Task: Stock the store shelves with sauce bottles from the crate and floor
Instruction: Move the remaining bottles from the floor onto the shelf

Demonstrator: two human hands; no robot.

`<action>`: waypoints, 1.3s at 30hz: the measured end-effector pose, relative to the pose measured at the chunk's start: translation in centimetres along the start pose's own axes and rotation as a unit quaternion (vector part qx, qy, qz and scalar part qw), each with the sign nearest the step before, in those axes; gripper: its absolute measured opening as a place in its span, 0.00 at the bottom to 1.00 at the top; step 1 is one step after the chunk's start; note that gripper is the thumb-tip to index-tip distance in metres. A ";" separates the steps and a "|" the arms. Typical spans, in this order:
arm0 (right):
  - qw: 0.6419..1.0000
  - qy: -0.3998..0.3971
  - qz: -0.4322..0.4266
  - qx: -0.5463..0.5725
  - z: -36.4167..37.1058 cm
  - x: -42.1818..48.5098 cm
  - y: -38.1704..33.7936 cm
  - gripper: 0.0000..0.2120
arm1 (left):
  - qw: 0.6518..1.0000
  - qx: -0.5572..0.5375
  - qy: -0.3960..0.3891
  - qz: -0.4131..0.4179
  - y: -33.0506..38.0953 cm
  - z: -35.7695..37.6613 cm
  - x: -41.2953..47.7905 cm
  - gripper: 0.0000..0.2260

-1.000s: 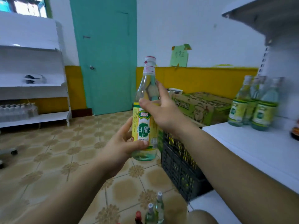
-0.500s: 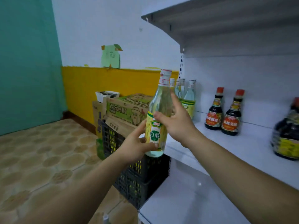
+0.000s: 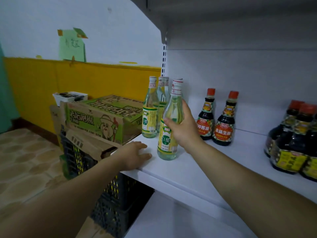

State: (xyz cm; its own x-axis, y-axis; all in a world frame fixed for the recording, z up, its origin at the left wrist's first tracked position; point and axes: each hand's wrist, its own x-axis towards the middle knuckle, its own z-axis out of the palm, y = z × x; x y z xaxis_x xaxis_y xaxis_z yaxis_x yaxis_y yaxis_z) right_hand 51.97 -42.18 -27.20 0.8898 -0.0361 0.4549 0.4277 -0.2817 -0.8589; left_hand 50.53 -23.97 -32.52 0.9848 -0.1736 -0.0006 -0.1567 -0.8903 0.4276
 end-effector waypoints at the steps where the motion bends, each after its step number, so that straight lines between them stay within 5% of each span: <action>1: 1.000 -0.001 0.001 -0.008 0.3 0.7 0.4 0.37 | 1.000 0.002 -0.002 -0.004 -0.1 0.2 0.6 0.30; 5: 0.999 -0.009 0.013 -0.044 1.5 2.7 1.1 0.40 | 0.992 0.127 -0.017 -0.017 0.1 1.1 1.8 0.32; 11: 0.995 0.001 0.018 -0.097 2.7 5.5 2.0 0.41 | 0.989 0.149 -0.007 -0.004 -0.4 1.6 1.9 0.32; 33: 0.979 0.059 0.008 -0.193 3.9 7.4 3.7 0.39 | 0.992 0.123 0.009 0.001 -1.1 2.2 2.3 0.33; 39: 0.971 0.063 0.011 -0.230 2.9 8.6 2.5 0.42 | 0.998 0.028 0.040 -0.032 -0.8 1.0 3.9 0.36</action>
State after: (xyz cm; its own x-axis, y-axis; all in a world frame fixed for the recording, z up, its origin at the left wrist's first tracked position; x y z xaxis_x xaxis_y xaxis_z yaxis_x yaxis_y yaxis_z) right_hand 61.17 -40.43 -26.07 0.8589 -0.1561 0.4878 0.2662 -0.6776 -0.6856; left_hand 54.43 -24.38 -33.72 0.9954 -0.0838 0.0461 -0.0951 -0.9214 0.3769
